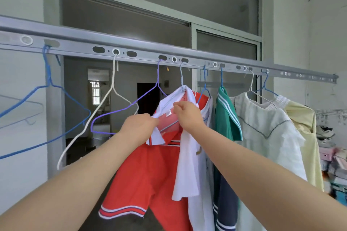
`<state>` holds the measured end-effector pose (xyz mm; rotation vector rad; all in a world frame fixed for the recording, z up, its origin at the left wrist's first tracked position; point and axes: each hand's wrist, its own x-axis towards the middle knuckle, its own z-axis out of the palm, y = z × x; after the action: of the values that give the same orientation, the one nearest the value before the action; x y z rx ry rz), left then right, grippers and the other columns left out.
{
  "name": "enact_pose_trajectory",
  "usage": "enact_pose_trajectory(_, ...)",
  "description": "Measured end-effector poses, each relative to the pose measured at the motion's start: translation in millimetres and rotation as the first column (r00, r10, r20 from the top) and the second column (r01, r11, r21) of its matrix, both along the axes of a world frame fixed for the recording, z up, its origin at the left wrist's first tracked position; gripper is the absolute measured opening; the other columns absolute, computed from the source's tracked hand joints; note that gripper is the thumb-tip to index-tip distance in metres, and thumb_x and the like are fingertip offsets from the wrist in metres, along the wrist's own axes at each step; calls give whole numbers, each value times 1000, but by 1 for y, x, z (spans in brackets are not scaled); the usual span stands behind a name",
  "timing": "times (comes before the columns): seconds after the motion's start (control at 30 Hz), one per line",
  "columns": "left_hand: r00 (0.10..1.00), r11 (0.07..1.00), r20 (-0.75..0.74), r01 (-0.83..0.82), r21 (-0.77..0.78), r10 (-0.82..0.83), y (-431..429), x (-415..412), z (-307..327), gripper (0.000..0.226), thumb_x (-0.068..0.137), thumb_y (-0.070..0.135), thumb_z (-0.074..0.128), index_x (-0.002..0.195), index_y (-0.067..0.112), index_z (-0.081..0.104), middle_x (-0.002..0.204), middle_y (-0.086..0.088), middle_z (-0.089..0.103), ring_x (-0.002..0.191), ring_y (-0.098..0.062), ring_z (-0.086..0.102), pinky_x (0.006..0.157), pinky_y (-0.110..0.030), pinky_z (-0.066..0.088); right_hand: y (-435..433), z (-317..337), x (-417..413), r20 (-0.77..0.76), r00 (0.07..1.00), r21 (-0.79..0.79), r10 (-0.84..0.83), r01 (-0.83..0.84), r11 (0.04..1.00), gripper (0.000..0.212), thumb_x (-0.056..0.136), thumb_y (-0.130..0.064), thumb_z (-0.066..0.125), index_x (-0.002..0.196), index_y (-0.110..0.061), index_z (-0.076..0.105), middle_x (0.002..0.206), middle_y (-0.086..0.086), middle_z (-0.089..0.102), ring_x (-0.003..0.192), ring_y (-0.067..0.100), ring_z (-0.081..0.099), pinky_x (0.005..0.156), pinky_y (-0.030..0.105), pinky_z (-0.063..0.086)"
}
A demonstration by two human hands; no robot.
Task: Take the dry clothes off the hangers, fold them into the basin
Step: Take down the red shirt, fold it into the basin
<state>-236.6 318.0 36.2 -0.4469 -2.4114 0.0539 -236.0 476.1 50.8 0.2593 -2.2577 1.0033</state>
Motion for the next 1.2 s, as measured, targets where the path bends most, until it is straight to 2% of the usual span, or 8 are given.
enact_pose_trajectory(0.17, 982, 977, -36, 189, 101, -187, -10, -13, -6, 28, 87, 23, 34, 105, 15, 54, 85, -6, 51, 89, -32, 58, 70, -38, 45, -23, 16, -15, 155, 985, -109, 70, -53, 993, 22, 94, -21, 46, 85, -8, 61, 100, 20, 67, 83, 26, 57, 79, 35, 50)
enact_pose_trajectory(0.27, 943, 908, -66, 332, 254, -326, -15, -16, -16, 46, 83, 34, 19, 102, 17, 58, 85, -2, 51, 83, -23, 52, 67, -30, 36, -33, 13, -19, 200, 966, -220, 165, -120, 968, 26, 94, -21, 52, 82, -1, 64, 88, 20, 69, 78, 32, 64, 72, 38, 54)
enact_pose_trajectory(0.33, 937, 850, -40, 332, 408, -347, -16, -10, -19, 29, 93, 23, 32, 91, 13, 59, 86, -3, 54, 81, -21, 52, 64, -23, 33, -34, 5, -17, 205, 934, -415, 293, -188, 890, 21, 94, -19, 55, 74, -11, 56, 72, 8, 63, 60, 19, 58, 52, 25, 46)
enact_pose_trajectory(0.5, 899, 707, -72, 387, 592, -432, -23, -4, -37, 20, 82, 28, 35, 77, 25, 54, 77, 3, 51, 70, -15, 49, 60, -28, 35, -33, -10, -13, 180, 852, -656, 492, -269, 705, 14, 95, -15, 53, 82, -17, 58, 68, -2, 63, 42, -2, 50, 45, 12, 37)
enact_pose_trajectory(0.77, 922, 798, -189, 387, 462, -338, -44, -3, -59, 23, 75, 33, 51, 60, 24, 36, 60, 6, 33, 58, -12, 33, 59, -36, 27, -47, -10, -16, 158, 891, -567, 425, -271, 778, 11, 97, -16, 47, 92, -11, 56, 71, 0, 61, 49, 0, 56, 48, 13, 45)
enact_pose_trajectory(0.93, 860, 764, -205, 509, 396, -467, -54, 0, -69, 30, 66, 49, 16, 75, 38, 43, 74, 27, 34, 71, -1, 33, 71, -1, 35, -57, -4, -16, 156, 904, -609, 398, -230, 759, 16, 97, -11, 46, 83, -10, 53, 72, 4, 58, 57, 10, 59, 53, 18, 52)
enact_pose_trajectory(1.03, 855, 732, -259, 518, 443, -448, -60, 2, -73, 47, 70, 38, 19, 79, 14, 59, 73, 25, 32, 71, 0, 26, 61, -14, 29, -63, -1, -17, 144, 915, -651, 377, -199, 732, 23, 96, -9, 47, 74, -12, 50, 68, 4, 54, 55, 12, 56, 51, 20, 52)
enact_pose_trajectory(1.2, 875, 755, -247, 484, 443, -416, -76, -4, -88, 13, 73, 15, 33, 65, 10, 42, 67, 8, 30, 62, -3, 36, 54, -24, 24, -73, 0, -17, 120, 915, -664, 386, -215, 716, 22, 95, -10, 45, 74, -14, 48, 69, 4, 52, 56, 15, 55, 56, 27, 54)
